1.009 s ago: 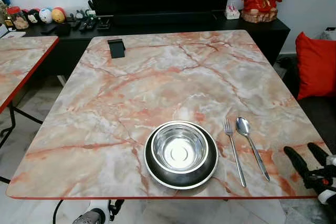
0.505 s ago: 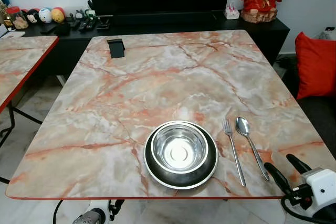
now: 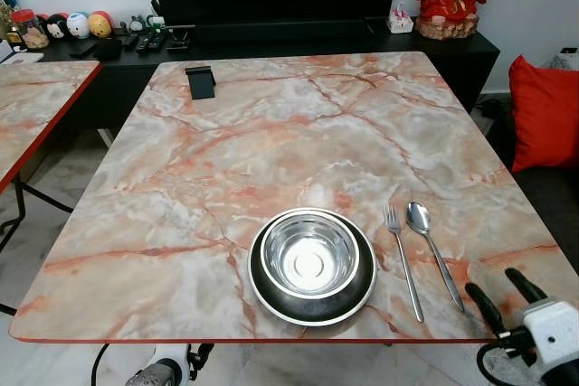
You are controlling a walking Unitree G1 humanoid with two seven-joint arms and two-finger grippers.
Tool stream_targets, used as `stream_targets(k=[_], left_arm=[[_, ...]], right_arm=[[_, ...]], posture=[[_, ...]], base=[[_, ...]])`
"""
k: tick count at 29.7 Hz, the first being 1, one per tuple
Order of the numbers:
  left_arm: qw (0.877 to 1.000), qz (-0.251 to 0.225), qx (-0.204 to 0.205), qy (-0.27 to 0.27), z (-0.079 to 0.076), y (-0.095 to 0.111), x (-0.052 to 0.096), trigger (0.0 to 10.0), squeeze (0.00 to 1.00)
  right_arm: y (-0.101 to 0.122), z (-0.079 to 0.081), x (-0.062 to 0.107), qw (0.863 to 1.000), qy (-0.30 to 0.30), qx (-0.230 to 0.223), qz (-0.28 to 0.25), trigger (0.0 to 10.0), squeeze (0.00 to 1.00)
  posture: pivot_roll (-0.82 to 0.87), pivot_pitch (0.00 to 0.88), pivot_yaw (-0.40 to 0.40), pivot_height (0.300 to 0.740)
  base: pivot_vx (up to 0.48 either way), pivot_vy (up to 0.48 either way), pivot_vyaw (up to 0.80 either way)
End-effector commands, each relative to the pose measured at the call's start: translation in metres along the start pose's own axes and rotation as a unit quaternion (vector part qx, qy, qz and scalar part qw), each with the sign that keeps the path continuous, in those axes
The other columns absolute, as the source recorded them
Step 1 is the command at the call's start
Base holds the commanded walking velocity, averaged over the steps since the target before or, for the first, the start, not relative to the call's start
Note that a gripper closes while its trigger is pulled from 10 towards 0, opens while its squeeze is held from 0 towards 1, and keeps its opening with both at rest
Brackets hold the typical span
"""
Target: Setting the table
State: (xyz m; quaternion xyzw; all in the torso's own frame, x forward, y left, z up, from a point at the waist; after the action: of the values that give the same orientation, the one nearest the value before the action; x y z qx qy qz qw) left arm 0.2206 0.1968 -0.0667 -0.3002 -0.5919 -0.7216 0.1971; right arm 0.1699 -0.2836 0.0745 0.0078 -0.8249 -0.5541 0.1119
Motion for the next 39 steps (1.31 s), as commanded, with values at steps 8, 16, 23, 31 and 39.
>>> stream_targets(k=[8,16,23,31,39], left_arm=[[1.0,0.009,-0.003,-0.001,-0.001,-0.005,0.001,10.0,0.0],[1.0,0.009,-0.003,0.0,-0.001,-0.005,0.001,10.0,0.0],[1.0,0.008,-0.003,-0.001,-0.001,-0.004,0.001,10.0,0.0],[1.0,0.008,-0.003,-0.002,-0.001,-0.004,0.001,10.0,0.0],[1.0,0.008,-0.003,-0.001,-0.001,-0.004,0.001,10.0,0.0]], right_arm=[[-0.008,0.005,0.002,1.0,0.005,0.014,0.016,10.0,0.0],[-0.01,0.004,0.002,1.0,-0.006,0.022,0.015,10.0,0.0],[-0.018,0.002,0.003,0.999,-0.011,0.028,0.03,10.0,0.0],[-0.019,0.006,0.003,0.999,-0.006,0.026,0.034,10.0,0.0],[-0.019,0.008,0.002,0.999,0.006,0.022,0.034,10.0,0.0]], posture=[[-0.09,0.0,0.025,0.74],[-0.09,0.0,0.026,0.74],[-0.09,0.0,0.026,0.74],[-0.09,0.0,0.026,0.74],[-0.09,0.0,0.026,0.74]], base=[[0.0,0.0,0.0],[0.0,0.0,0.0],[0.0,0.0,0.0],[0.0,0.0,0.0],[0.0,0.0,0.0]])
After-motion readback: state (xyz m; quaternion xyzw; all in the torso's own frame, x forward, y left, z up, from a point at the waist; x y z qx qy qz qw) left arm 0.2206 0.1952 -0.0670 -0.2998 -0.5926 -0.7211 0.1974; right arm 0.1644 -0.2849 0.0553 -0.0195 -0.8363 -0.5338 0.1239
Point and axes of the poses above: a point about 5 cm out from each wrist's last joint towards the gripper, its own x axis pointing back from the gripper into the wrist, its own y axis along the axis of the wrist's last joint, z = x × y, the point moved 1 cm from there along -x, pointing out of the wrist towards the gripper, and after that the axes turned 4 degrees about -x, right-handed, at the moved point
